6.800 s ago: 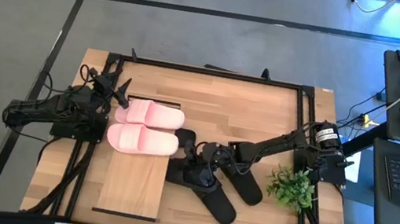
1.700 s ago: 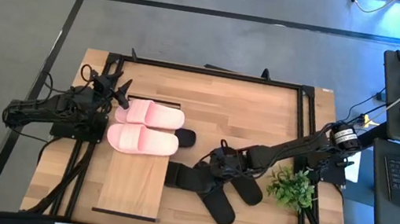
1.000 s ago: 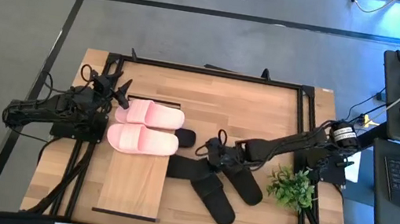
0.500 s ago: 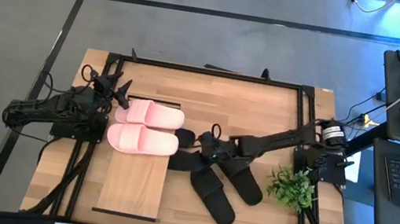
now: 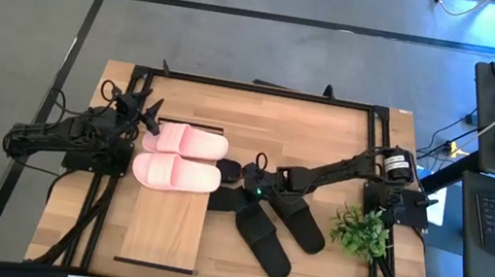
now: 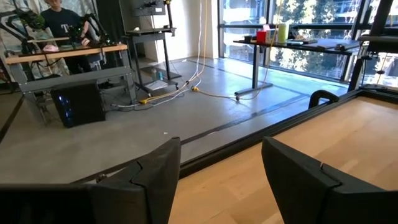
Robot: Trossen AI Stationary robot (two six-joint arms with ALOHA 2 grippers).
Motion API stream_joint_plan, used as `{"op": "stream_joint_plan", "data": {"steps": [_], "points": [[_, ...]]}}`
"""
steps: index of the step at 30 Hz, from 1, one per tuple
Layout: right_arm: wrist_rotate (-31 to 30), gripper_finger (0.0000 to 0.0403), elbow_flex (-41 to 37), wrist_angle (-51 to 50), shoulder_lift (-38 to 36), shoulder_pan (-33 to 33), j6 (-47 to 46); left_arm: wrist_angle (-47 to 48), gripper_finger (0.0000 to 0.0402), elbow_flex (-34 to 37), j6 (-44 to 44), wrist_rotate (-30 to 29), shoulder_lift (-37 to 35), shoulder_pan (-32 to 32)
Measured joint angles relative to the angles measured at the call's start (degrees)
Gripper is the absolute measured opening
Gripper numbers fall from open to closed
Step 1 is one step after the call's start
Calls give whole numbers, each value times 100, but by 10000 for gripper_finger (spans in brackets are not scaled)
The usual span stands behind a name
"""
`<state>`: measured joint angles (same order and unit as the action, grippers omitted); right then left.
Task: Pick and place slides into the shelf
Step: Put the black slipper under the shelf
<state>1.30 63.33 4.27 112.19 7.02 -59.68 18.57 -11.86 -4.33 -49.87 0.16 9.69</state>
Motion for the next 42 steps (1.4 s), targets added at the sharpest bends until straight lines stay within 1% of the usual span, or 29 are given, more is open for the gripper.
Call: {"op": "stream_joint_plan", "data": {"steps": [5,6,12,17,21,27,35,42], "points": [[-48,57,2,-10,31,-64,176,2,217,0,0,0,0,0],[-51,62,2,-11,32,-71,176,4,217,0,2,1,0,2],[-102,126,4,-138,32,-78,144,4,217,0,0,0,0,0],[-102,151,4,-157,32,-78,142,4,217,0,0,2,1,1],[-91,162,4,-157,32,-78,139,4,217,0,0,0,0,0],[-75,173,4,-202,32,-77,-103,4,217,0,0,0,0,0],[-190,174,17,-263,32,-86,-60,4,217,0,0,0,0,2],[-309,174,218,-296,32,-86,197,4,217,0,0,1,0,2]]}}
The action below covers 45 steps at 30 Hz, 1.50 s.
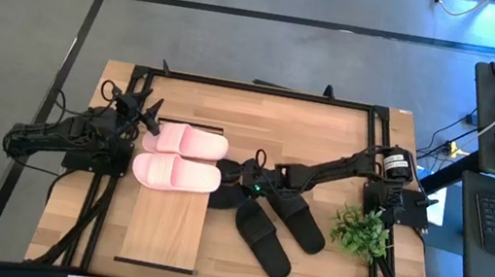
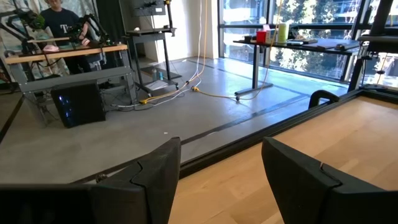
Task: Pick and place slides into the shelf
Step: Put the black slipper under the shelf
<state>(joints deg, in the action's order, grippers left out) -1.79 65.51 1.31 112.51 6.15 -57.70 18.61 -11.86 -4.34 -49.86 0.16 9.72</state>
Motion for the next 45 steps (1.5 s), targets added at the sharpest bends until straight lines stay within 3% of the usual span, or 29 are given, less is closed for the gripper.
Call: {"op": "stream_joint_plan", "data": {"steps": [13,25,34,40,45], "points": [[-226,174,331,-1117,-152,-4,257,-2,217,0,0,1,0,0],[-1712,174,343,-2909,-1784,237,1139,0,217,0,0,1,0,-2],[-1646,175,343,-3396,-2083,766,2293,-2,217,0,0,-1,0,0],[-1613,175,343,-3639,-2087,990,2221,-4,217,0,-2,1,2,0],[-1613,175,343,-4512,-2168,1110,2396,-4,217,0,-2,1,0,0]]}}
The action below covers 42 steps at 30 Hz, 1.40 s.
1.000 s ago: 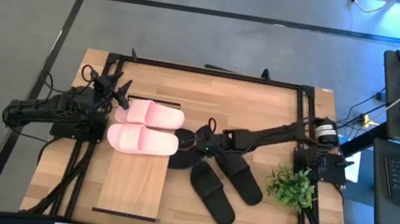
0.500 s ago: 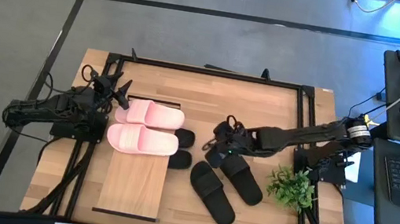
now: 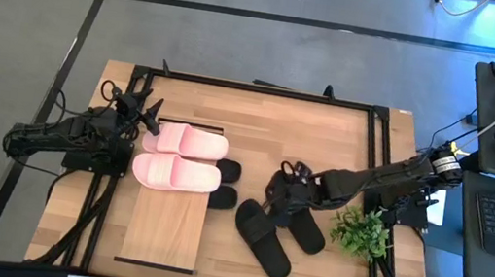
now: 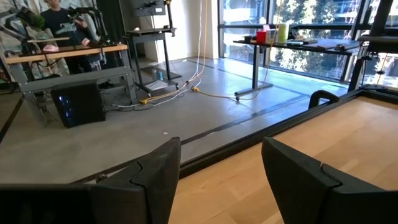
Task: Pick and place slides into the shelf
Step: Put the black slipper under the shelf
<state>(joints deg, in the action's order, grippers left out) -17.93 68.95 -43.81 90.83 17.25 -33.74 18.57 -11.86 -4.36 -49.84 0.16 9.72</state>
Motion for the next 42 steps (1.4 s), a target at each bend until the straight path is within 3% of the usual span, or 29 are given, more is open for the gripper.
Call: {"op": "stream_joint_plan", "data": {"steps": [8,15,28,35,42], "points": [[-193,175,-7,-1295,0,104,280,0,217,0,-2,-2,2,0],[-195,175,-7,-2192,0,628,401,0,217,0,-4,0,2,0],[-306,175,-7,-860,56,1399,-38,-28,217,0,-2,0,2,-1],[-302,174,-9,311,315,1420,712,-15,217,0,-2,0,0,0],[-302,174,-9,390,706,1465,694,-7,217,0,-2,0,1,-1]]}}
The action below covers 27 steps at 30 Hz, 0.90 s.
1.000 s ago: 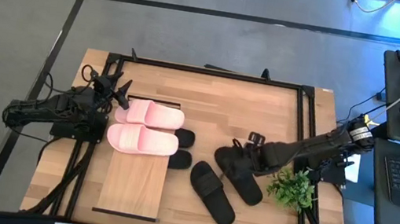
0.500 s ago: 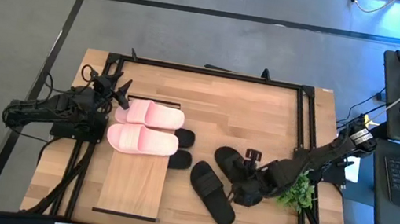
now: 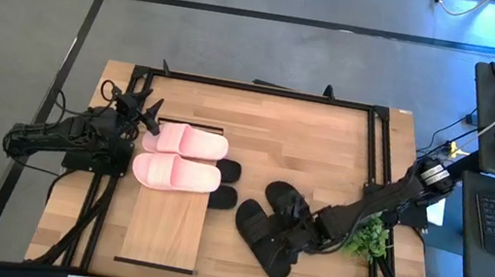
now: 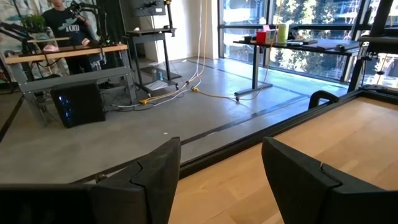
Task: Pick and place slides into the shelf
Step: Put the black slipper under the shelf
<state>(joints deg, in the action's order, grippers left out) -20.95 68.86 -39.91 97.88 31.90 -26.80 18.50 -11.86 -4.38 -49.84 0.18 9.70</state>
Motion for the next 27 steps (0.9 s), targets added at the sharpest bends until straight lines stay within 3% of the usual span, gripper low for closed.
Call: {"op": "stream_joint_plan", "data": {"steps": [11,18,27], "points": [[2,174,0,-206,271,218,-597,0,217,0,0,0,1,1],[-8,174,0,-1667,259,278,-1291,-2,217,0,0,0,0,0],[-826,174,0,-2689,254,273,-1347,-2,217,0,0,0,1,-1]]}}
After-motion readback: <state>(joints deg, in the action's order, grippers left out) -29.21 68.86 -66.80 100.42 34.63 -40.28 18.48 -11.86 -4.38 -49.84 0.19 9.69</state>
